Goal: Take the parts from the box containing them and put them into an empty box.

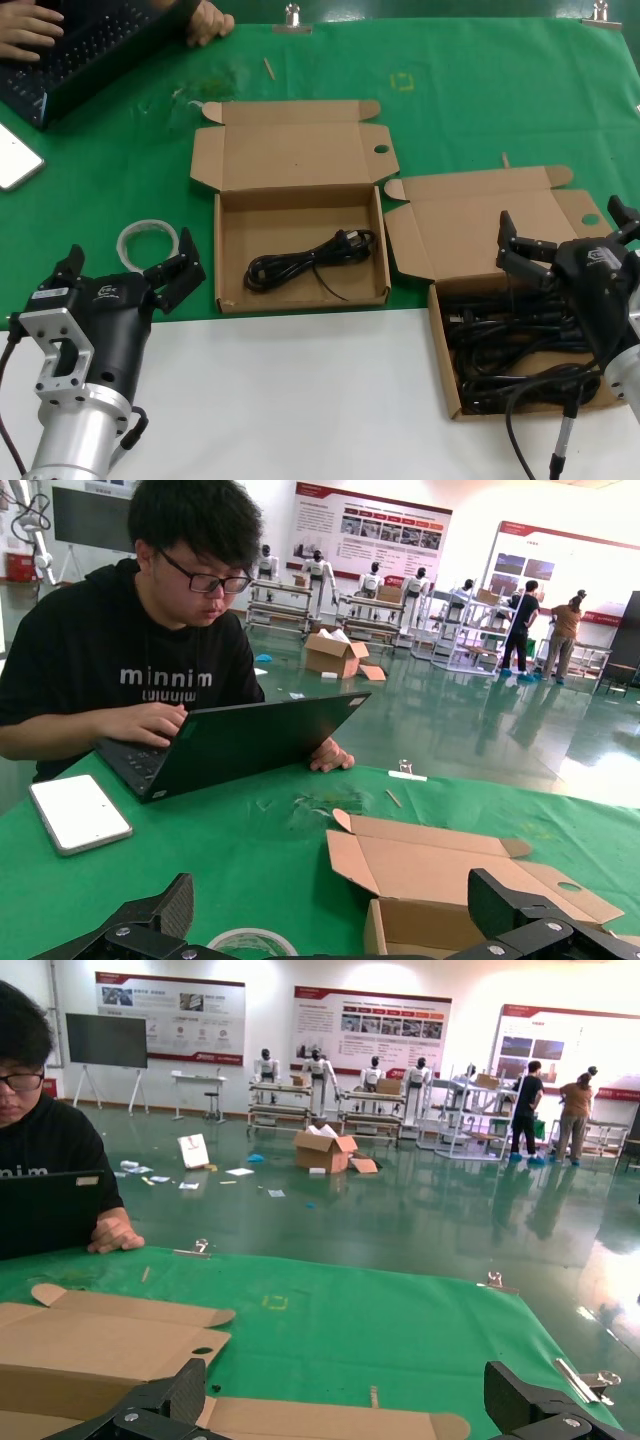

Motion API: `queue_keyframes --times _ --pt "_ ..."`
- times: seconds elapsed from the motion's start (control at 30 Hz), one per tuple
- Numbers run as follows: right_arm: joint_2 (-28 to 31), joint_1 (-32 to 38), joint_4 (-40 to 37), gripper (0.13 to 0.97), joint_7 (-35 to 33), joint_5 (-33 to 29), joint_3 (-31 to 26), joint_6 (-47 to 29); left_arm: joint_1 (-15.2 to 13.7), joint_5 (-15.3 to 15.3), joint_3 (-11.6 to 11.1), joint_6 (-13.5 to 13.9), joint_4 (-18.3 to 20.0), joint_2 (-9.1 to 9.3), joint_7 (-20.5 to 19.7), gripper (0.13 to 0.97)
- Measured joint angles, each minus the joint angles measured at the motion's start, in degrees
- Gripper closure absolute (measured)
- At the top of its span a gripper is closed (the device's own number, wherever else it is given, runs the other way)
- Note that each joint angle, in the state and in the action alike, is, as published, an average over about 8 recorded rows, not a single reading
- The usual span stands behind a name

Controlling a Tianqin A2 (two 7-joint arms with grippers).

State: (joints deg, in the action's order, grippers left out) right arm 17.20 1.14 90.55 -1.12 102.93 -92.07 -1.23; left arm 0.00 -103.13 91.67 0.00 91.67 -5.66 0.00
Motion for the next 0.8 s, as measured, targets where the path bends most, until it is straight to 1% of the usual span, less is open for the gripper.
queue_keyframes --times 0.8 --pt "0.0 0.0 0.0 0.129 0.0 0.0 0.0 0.0 0.0 0.0 0.0 0.0 0.0 0.0 0.0 0.132"
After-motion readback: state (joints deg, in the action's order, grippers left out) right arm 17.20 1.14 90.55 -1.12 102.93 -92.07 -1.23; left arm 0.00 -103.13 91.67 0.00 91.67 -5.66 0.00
